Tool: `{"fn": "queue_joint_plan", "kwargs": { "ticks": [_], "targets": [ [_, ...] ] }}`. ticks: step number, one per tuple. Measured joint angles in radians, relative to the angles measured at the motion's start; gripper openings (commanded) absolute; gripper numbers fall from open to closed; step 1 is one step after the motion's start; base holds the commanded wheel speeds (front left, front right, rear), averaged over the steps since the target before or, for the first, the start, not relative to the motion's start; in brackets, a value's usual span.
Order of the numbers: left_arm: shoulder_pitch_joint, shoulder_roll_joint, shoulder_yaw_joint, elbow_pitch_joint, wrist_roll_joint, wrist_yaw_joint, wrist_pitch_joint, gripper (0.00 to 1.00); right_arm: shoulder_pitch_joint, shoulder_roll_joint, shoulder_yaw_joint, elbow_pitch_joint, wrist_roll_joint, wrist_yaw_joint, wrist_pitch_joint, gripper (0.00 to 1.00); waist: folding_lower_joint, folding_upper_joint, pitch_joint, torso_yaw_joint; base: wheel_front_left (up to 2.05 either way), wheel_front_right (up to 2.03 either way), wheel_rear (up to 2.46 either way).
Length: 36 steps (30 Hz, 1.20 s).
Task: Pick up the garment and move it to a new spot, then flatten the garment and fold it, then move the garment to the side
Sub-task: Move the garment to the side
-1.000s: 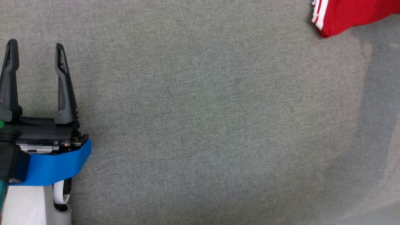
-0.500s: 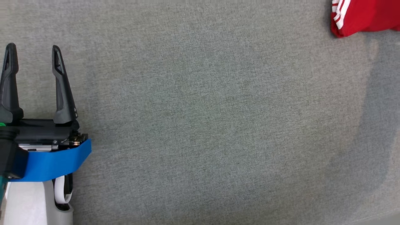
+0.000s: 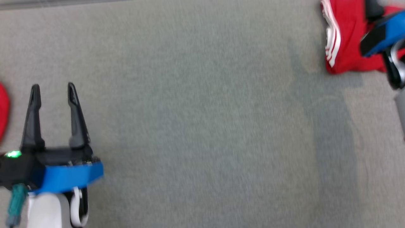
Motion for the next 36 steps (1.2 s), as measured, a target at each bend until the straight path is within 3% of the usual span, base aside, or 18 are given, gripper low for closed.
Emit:
{"fn": "queue_joint_plan", "kwargs": {
  "ticks": [8,14,25,36],
  "targets": [
    [0.077,-0.024,0.001,0.046,-0.005,-0.002,0.0,1.0,0.152,0.07,0.032,-0.094,0.062,0.0,0.0,1.0,0.0,-0.0001,-0.135,0.047,0.0,0.0,0.0],
    [0.14,-0.035,0.002,0.078,-0.01,-0.002,0.0,1.0,0.4,0.118,0.036,-0.198,0.102,0.0,0.0,1.0,0.0001,-0.0001,-0.237,0.055,0.0,0.0,0.0],
    [0.214,-0.041,-0.007,0.133,-0.022,0.001,0.0,1.0,0.715,0.156,-0.058,-0.307,0.104,0.0,0.0,1.0,0.0,-0.0002,-0.345,0.041,0.0,0.0,0.0],
    [0.241,-0.042,-0.023,0.214,-0.021,-0.003,0.0,1.0,0.899,0.231,-0.141,-0.395,0.04,0.0,0.0,1.0,0.0001,0.0,-0.425,0.053,0.0,0.0,0.0]
  ]
}}
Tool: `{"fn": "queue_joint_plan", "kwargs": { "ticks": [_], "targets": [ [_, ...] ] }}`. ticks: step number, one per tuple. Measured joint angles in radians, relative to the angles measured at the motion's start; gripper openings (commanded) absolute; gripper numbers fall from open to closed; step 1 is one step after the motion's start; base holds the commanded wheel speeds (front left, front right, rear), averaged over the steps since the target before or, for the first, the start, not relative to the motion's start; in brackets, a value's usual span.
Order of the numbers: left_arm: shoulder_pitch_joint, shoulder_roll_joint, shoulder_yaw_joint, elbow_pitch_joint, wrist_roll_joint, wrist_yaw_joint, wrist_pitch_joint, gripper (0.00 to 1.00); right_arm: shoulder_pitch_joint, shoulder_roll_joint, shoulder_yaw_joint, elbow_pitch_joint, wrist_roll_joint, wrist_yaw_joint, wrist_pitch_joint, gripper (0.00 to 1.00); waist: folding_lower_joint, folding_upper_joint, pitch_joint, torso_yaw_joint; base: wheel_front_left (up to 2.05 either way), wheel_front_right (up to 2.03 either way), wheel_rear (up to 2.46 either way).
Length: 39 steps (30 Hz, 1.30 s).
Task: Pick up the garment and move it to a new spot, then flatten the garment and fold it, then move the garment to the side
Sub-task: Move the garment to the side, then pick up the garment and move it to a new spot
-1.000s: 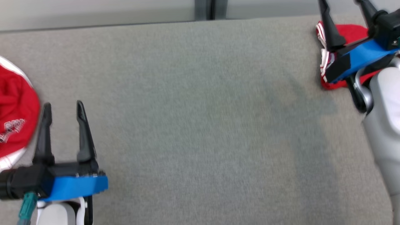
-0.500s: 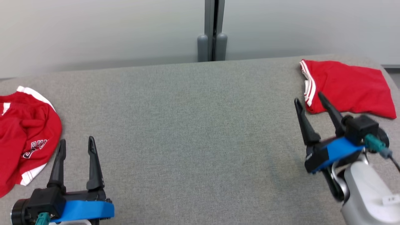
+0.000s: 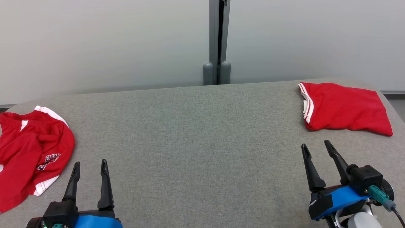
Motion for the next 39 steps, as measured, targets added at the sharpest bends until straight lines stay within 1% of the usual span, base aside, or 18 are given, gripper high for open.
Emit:
{"fn": "queue_joint_plan", "kwargs": {
  "ticks": [7,15,23,39],
  "targets": [
    [-0.008,0.0,0.001,0.033,0.002,-0.005,0.0,1.0,0.053,0.046,-0.039,-0.032,-0.026,0.0,0.0,1.0,0.0001,0.0002,-0.016,0.013,0.0,0.0,0.0],
    [-0.014,0.0,0.003,0.066,0.007,-0.005,0.0,1.0,0.059,0.077,-0.058,-0.044,-0.037,0.0,0.0,1.0,0.0001,0.0002,-0.021,0.016,0.0,0.0,0.0],
    [-0.025,0.0,0.004,0.075,0.016,-0.006,0.0,1.0,0.061,0.087,-0.077,-0.04,-0.059,0.0,0.0,1.0,0.0001,0.0002,-0.019,0.017,0.0,0.0,0.0],
    [-0.036,0.0,0.015,0.082,0.025,-0.01,0.0,1.0,0.072,0.097,-0.083,-0.038,-0.066,0.0,0.0,1.0,0.0001,0.0002,-0.016,0.029,0.0,0.0,0.0]
  ]
}}
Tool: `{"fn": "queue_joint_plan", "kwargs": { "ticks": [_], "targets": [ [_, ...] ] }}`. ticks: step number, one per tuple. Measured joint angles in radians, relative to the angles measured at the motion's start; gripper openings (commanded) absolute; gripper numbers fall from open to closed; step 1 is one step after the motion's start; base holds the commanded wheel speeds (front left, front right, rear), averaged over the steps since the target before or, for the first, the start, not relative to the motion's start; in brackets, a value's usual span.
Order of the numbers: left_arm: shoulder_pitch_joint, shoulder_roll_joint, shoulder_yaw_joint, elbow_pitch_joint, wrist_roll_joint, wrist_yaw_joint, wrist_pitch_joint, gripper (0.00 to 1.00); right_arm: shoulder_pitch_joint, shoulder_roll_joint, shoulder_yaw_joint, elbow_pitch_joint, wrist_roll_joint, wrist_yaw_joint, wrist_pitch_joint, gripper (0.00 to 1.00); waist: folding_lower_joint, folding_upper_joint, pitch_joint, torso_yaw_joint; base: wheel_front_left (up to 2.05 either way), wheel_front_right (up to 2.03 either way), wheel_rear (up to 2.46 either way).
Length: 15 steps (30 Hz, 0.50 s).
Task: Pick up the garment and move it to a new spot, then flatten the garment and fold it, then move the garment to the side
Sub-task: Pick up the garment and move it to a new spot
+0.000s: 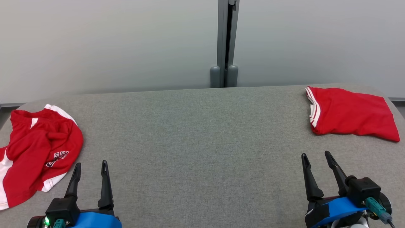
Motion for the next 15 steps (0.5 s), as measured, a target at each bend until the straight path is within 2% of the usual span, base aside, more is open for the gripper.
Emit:
{"fn": "queue_joint_plan", "kwargs": {
  "ticks": [8,15],
  "targets": [
    [-0.009,0.0,0.016,-0.001,0.001,0.001,0.0,1.0,0.0,0.002,0.003,0.006,0.002,0.0,0.0,1.0,0.0,0.0,0.003,0.032,0.0,0.0,0.0],
    [-0.01,0.003,0.037,-0.004,0.003,0.005,0.0,1.0,0.004,0.002,0.014,0.004,0.018,0.0,0.0,1.0,0.0,0.0,0.003,0.088,0.0,0.0,0.0]
  ]
}}
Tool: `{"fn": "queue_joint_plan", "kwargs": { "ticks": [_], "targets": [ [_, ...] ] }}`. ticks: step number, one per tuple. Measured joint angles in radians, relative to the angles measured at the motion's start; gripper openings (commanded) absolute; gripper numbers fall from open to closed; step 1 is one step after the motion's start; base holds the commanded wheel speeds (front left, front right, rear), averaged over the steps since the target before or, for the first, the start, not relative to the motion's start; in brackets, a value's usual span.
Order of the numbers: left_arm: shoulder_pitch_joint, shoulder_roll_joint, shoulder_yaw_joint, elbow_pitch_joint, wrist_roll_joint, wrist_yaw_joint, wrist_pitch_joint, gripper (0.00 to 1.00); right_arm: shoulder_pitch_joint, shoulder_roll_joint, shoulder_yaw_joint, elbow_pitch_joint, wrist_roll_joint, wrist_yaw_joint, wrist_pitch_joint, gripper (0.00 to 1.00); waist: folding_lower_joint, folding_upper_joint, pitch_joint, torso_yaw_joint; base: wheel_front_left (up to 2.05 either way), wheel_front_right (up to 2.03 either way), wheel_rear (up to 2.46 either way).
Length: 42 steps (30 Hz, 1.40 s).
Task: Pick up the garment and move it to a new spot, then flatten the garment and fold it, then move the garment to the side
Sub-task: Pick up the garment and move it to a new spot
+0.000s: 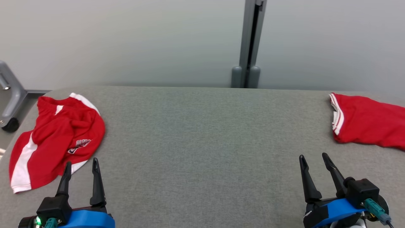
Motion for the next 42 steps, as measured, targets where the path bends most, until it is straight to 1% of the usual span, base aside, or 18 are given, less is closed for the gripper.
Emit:
{"fn": "queue_joint_plan", "kwargs": {
  "ticks": [8,21,26,34,42],
  "targets": [
    [0.0,0.008,0.015,0.0,0.004,0.002,0.0,1.0,0.0,0.0,0.012,0.012,0.022,0.0,0.0,1.0,0.0,0.0,0.0,0.084,0.0,0.0,0.0],
    [-0.003,0.014,0.043,-0.011,0.005,0.019,0.0,1.0,-0.006,0.001,0.006,0.014,0.016,0.0,0.0,1.0,0.0,0.0,0.023,0.237,0.0,0.0,0.0],
    [-0.001,0.016,0.063,-0.018,-0.001,0.022,0.0,1.0,-0.014,0.001,0.015,0.016,0.01,0.0,0.0,1.0,0.0,0.0,0.037,0.281,0.0,0.0,0.0],
    [0.0,0.023,0.08,-0.028,-0.002,0.027,0.0,1.0,-0.029,0.001,0.016,0.016,-0.003,0.0,0.0,1.0,0.0001,0.0,0.059,0.31,0.0,0.0,0.0],
    [0.0,0.017,0.088,-0.024,-0.011,0.032,0.0,1.0,-0.045,0.001,0.018,0.017,-0.014,0.0,0.0,1.0,0.0001,0.0,0.084,0.291,0.0,0.0,0.0]
  ]
}}
